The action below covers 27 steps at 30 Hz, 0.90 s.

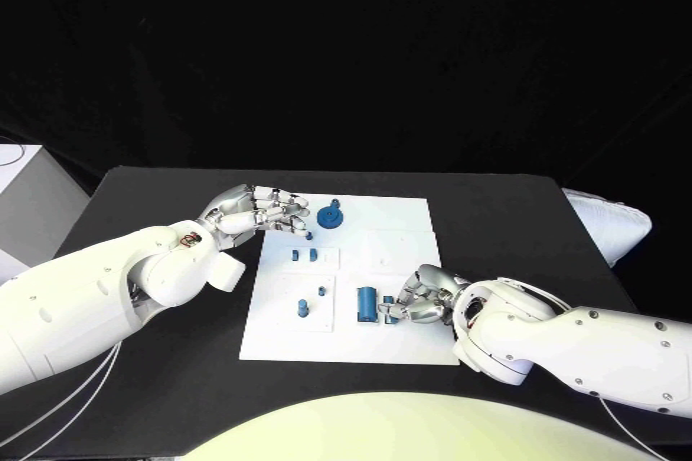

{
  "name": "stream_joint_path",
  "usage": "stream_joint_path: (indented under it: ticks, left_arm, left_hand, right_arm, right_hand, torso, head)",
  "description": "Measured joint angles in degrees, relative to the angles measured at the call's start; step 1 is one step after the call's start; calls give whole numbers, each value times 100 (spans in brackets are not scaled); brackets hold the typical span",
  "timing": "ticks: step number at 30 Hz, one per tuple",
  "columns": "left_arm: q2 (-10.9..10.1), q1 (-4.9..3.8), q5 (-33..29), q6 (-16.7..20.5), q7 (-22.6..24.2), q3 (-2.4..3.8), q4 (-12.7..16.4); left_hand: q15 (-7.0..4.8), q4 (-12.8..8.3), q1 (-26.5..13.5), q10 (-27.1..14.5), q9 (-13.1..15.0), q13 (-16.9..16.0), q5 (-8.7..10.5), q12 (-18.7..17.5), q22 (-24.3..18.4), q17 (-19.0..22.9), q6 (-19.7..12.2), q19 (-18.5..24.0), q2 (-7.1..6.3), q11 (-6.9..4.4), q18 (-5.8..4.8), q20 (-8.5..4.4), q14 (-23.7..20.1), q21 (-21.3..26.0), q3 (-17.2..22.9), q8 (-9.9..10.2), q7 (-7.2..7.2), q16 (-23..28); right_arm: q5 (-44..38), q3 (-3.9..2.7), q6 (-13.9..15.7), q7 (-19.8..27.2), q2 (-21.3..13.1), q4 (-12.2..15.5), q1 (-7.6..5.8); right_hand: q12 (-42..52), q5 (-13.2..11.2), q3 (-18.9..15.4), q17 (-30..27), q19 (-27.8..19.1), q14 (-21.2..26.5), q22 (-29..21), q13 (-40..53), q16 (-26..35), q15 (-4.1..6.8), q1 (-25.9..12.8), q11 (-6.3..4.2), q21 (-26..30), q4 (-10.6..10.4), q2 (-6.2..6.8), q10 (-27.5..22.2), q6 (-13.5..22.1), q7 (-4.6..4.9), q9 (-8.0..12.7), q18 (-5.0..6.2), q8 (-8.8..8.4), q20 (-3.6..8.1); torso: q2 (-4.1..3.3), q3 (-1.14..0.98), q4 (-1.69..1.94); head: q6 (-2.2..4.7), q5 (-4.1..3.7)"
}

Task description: Assemble the parts on the task board

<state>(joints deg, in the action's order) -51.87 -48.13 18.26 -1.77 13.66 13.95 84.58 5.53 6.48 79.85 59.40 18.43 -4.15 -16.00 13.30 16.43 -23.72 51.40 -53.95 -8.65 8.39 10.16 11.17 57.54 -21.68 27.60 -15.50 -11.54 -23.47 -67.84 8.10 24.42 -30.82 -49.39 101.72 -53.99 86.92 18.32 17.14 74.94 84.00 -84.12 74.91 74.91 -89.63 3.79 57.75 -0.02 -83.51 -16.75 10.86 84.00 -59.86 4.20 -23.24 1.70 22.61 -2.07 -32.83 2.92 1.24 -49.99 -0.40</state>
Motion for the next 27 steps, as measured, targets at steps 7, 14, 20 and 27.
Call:
stream_joint_path:
  ticks: [7,14,20,27]
  left_arm:
    - [-2,0,0,-4,-6,0,-1]
    - [-3,0,0,-5,-9,0,-3]
    - [-9,0,0,-5,-11,0,-3]
    - [-12,0,0,-5,-14,0,-4]
  left_hand:
    - [0,0,0,-1,0,0,0,0,0,0,0,0,0,1,1,0,0,0,0,0,0,0]
    - [0,0,0,-1,0,0,0,0,0,-6,0,0,0,1,1,0,0,22,0,0,0,22]
    - [0,0,0,0,0,0,0,0,1,-5,0,0,0,0,0,0,0,22,0,0,0,22]
    - [0,0,0,0,-5,0,0,0,1,-5,0,0,0,0,1,0,0,22,0,0,0,22]
  right_arm:
    - [-44,-5,35,7,-67,68,0]
    - [-83,-6,47,8,-136,98,0]
    - [-95,-7,12,50,-202,110,0]
    - [-75,-7,-132,190,-265,143,5]
  right_hand:
    - [0,65,-16,0,0,0,0,0,0,0,-38,0,0,16,-38,0,0,0,-6,0,0,0]
    - [0,178,-32,-1,0,0,-1,-1,0,0,-38,0,0,32,-38,0,0,0,-12,0,0,0]
    - [0,-214,-69,-1,0,0,-1,4,0,0,382,0,0,154,-44,0,21,-21,-30,0,0,0]
    - [0,-1027,-176,-1,0,0,0,3,0,0,824,0,0,249,98,0,21,-21,-36,0,0,0]
  torso:
    - [4,-1,0]
    - [5,-1,0]
    - [4,-1,2]
    - [4,-1,0]
  head:
    - [0,1]
    - [0,-1]
    - [0,-3]
    - [0,8]
